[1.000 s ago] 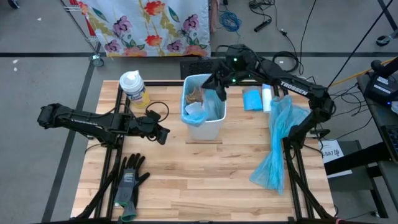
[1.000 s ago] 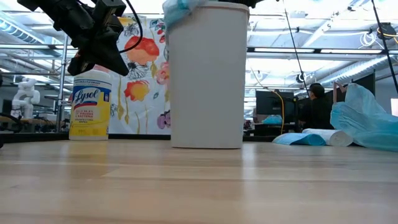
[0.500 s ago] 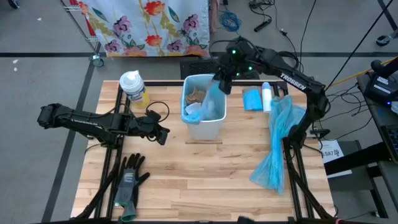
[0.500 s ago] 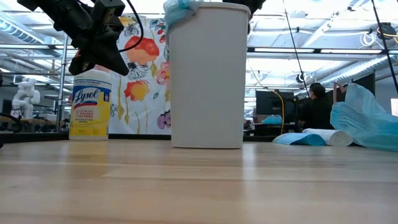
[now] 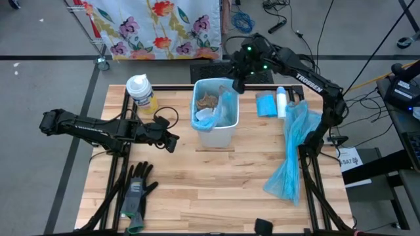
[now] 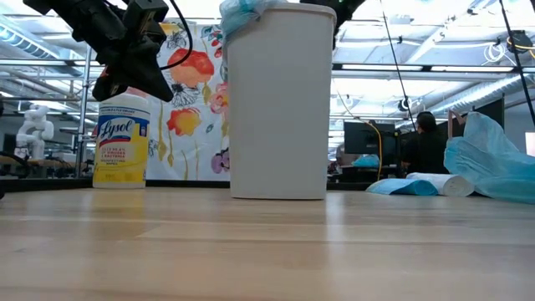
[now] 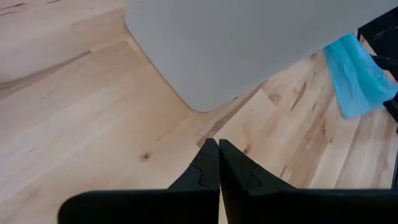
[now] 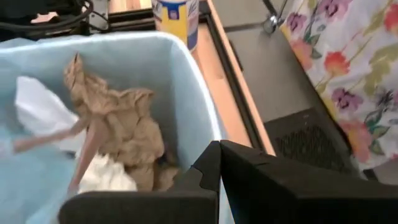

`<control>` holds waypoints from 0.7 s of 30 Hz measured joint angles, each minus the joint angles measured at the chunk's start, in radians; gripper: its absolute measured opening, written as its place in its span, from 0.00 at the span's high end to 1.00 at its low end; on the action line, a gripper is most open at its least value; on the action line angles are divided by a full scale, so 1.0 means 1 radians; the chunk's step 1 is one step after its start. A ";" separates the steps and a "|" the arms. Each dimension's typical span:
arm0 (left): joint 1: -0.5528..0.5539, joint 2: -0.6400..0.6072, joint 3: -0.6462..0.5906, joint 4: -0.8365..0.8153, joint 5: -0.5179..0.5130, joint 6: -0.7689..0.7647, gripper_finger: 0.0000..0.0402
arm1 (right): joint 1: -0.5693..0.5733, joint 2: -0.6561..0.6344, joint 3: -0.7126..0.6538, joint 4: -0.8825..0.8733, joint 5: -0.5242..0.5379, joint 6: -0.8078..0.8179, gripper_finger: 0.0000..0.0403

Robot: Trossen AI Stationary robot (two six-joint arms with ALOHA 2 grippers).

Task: Place trash/remove bag and relplace
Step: Close the trash bag

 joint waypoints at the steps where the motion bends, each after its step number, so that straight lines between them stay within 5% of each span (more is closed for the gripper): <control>1: 0.000 0.000 0.000 0.000 0.000 0.000 1.00 | -0.008 -0.008 0.000 -0.017 -0.001 0.008 1.00; 14: 0.000 0.000 0.000 0.000 0.000 0.000 1.00 | -0.046 -0.082 -0.013 -0.351 -0.027 0.136 1.00; 21: 0.000 0.000 0.000 0.000 0.000 0.000 1.00 | -0.036 -0.082 -0.161 -0.246 -0.085 0.190 1.00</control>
